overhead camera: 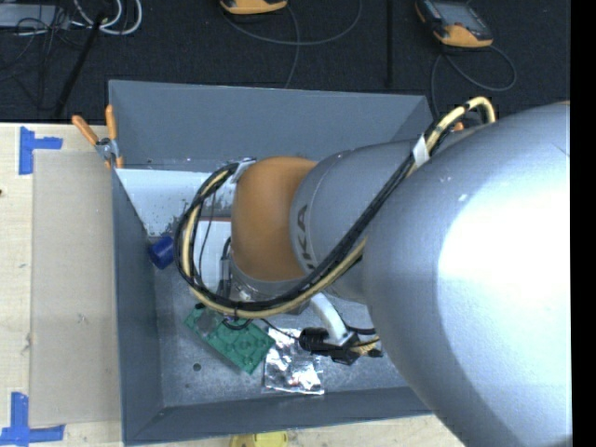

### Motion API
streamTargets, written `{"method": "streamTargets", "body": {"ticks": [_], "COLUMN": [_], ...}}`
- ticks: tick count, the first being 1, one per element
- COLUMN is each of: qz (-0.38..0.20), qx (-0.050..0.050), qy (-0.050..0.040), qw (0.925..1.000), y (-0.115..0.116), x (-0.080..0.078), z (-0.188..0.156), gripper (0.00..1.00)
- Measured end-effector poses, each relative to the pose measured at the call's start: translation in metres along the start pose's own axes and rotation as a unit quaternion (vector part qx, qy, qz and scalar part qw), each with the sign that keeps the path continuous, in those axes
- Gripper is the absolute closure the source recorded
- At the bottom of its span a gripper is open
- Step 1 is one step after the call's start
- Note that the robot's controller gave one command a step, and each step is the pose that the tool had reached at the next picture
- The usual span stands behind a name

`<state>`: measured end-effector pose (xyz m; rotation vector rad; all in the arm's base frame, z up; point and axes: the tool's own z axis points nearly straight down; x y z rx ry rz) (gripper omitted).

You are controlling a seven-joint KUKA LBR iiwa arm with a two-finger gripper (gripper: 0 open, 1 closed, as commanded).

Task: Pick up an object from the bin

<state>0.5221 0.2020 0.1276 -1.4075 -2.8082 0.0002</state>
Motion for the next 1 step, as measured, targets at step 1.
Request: {"method": "streamTargets", "body": {"ticks": [1], "qz": [-0.001], "qx": [0.001], "qy": [0.0003], "qw": [1.0], "y": [-0.0007], "x": [-0.001], "z": [-0.0126], "gripper": [1.0]}}
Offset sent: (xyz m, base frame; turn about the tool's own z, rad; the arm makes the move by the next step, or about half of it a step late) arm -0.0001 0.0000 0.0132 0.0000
